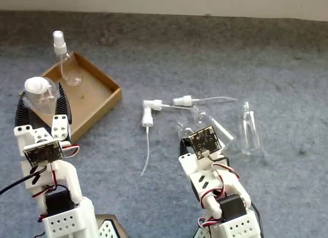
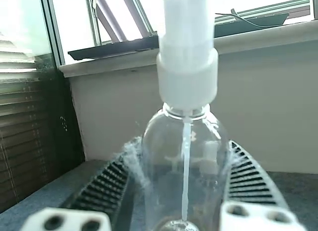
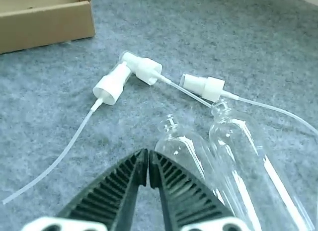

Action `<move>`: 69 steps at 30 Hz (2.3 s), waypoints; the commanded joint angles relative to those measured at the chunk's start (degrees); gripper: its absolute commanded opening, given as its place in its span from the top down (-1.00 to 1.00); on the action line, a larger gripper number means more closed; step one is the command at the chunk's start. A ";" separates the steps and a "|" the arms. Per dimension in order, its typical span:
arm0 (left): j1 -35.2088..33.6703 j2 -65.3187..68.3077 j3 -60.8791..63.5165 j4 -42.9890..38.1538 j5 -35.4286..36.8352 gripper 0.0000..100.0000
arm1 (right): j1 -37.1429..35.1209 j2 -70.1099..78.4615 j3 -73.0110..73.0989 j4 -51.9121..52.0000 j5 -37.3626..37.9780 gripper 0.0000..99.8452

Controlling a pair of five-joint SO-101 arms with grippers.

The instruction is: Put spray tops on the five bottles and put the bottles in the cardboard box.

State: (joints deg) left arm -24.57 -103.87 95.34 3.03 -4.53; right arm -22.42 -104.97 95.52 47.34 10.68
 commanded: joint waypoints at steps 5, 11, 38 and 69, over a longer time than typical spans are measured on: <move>-0.75 -0.13 -0.92 0.26 -0.44 0.76 | 0.57 -0.48 6.90 -5.05 0.18 0.99; -0.66 6.73 -5.76 0.35 -0.44 0.76 | 0.57 -0.48 6.90 -5.05 0.18 0.99; -4.88 70.99 -28.97 -25.58 5.36 0.76 | 0.66 -0.48 6.90 -4.97 0.18 0.99; -7.87 115.30 -46.37 -51.87 9.93 0.75 | 0.66 -0.48 6.90 -4.97 0.18 0.99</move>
State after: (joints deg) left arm -31.87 11.12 52.62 -47.08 4.88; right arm -22.42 -104.97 95.52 43.91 10.68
